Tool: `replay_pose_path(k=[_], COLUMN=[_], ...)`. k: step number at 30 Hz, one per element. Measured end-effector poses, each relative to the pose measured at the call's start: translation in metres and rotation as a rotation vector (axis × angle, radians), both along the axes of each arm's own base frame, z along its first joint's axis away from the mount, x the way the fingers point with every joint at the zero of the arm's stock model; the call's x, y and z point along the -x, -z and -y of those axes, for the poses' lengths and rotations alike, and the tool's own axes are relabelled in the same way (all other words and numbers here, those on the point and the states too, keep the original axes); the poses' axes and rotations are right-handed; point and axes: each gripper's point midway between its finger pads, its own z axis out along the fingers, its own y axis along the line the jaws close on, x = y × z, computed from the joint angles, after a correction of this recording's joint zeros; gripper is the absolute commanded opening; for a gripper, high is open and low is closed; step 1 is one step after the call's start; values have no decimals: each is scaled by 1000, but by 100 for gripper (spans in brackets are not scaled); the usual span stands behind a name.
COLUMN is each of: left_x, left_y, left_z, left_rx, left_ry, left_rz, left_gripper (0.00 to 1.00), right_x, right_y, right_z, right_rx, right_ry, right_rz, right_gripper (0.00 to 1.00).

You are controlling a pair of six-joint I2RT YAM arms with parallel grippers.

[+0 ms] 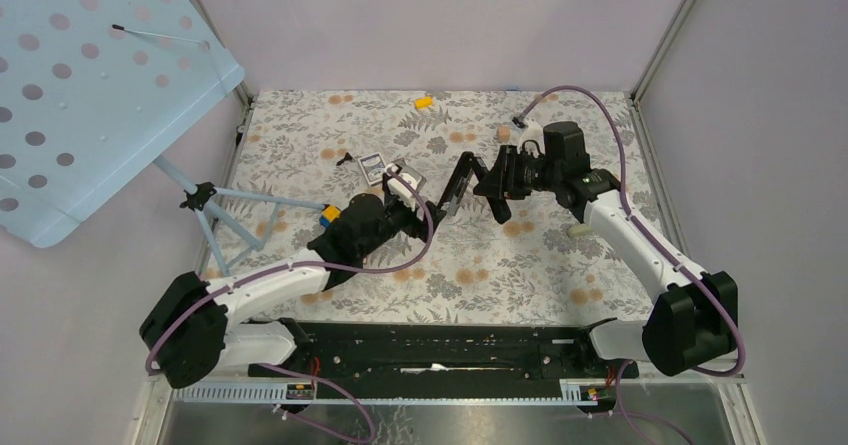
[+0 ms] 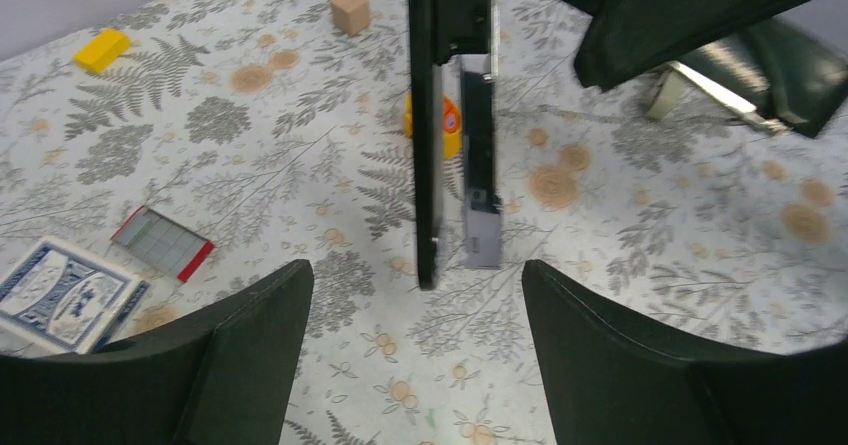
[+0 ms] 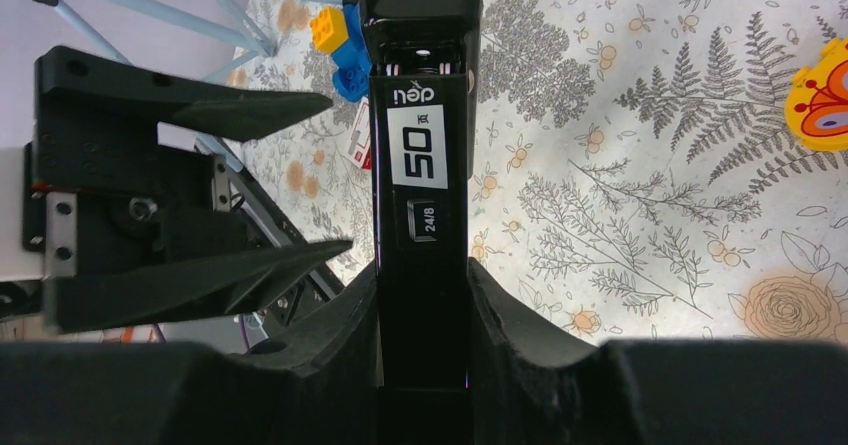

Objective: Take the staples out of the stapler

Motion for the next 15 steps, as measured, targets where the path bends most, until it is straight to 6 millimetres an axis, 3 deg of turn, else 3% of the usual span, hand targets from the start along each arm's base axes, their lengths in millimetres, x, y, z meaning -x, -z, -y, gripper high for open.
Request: replay_pose_path(k=[7,15], left_x=[-17,-17], left_y=[15,15], left_z=[-5,2], left_rx=[-73,-81], left_ry=[-60,-21], left_rz=[46,79], left_gripper=[69,70], right_x=[8,14], right_y=[5,8], right_z=[1,1], right_rx=[19,30], right_ry=[-44,-75], right_rz=[-5,-8], right_gripper=[0,0])
